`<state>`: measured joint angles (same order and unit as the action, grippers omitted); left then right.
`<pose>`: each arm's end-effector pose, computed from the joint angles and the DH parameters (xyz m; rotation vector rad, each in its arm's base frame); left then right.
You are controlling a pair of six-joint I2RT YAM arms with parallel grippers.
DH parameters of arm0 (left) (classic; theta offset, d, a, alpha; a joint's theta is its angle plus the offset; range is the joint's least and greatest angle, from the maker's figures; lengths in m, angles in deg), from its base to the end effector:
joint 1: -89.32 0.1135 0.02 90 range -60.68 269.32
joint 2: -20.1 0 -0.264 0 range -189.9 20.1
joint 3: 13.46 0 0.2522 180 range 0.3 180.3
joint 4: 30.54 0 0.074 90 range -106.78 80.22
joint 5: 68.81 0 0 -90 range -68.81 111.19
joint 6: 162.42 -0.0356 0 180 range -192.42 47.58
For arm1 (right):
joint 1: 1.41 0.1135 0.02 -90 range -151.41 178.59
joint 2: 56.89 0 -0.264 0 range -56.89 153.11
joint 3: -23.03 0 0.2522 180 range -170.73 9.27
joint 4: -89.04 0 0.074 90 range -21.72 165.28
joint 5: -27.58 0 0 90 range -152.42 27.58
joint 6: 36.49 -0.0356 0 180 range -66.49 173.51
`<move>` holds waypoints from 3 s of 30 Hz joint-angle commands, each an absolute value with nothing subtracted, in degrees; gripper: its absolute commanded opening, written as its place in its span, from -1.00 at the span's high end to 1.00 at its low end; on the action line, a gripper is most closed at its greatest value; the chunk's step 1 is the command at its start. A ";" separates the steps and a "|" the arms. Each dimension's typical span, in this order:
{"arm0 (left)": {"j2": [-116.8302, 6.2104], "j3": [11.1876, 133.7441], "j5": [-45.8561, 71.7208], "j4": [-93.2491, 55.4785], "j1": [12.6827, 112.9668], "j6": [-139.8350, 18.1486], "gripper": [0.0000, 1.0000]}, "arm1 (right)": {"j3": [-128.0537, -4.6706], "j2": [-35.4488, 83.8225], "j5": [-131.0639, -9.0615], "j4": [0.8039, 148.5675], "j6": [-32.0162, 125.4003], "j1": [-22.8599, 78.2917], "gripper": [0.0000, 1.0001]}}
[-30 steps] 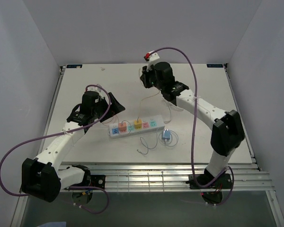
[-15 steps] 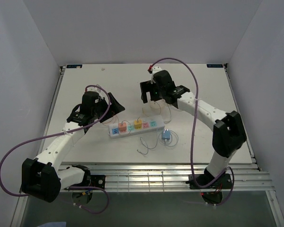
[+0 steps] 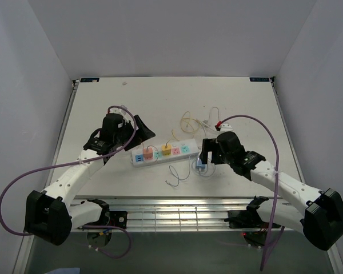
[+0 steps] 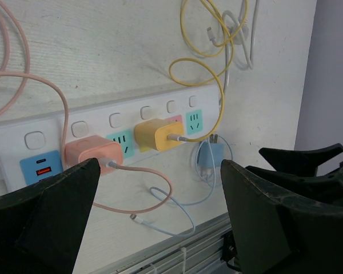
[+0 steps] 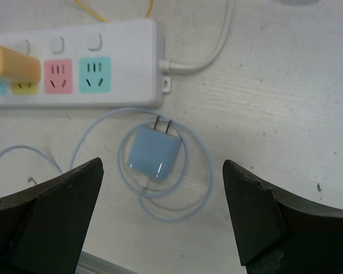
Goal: Insert the plug
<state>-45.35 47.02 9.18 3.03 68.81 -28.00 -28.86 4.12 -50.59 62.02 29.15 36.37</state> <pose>0.2284 -0.0934 0.2640 -0.3721 2.3356 -0.8207 0.1854 0.1345 0.2403 -0.1427 2.2078 0.3832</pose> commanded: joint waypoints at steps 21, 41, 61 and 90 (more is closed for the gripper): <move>-43.62 45.56 9.94 1.32 66.12 -27.69 -0.96 | -31.33 22.73 -31.14 62.63 20.02 49.39 -0.98; -43.80 45.47 11.09 2.38 65.95 -27.42 -0.96 | -46.88 41.01 -6.79 37.76 4.55 59.32 -0.91; -42.66 47.14 11.17 3.79 65.68 -27.42 -0.96 | -30.12 29.60 -21.55 61.12 11.14 58.44 -0.12; -51.88 62.78 -16.24 -6.32 53.73 -34.98 -0.96 | -30.54 -9.23 -49.99 77.89 75.10 55.89 0.81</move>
<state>-51.15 60.17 -10.60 -3.59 55.46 -33.03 -29.56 -3.88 -35.33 69.72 60.25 55.93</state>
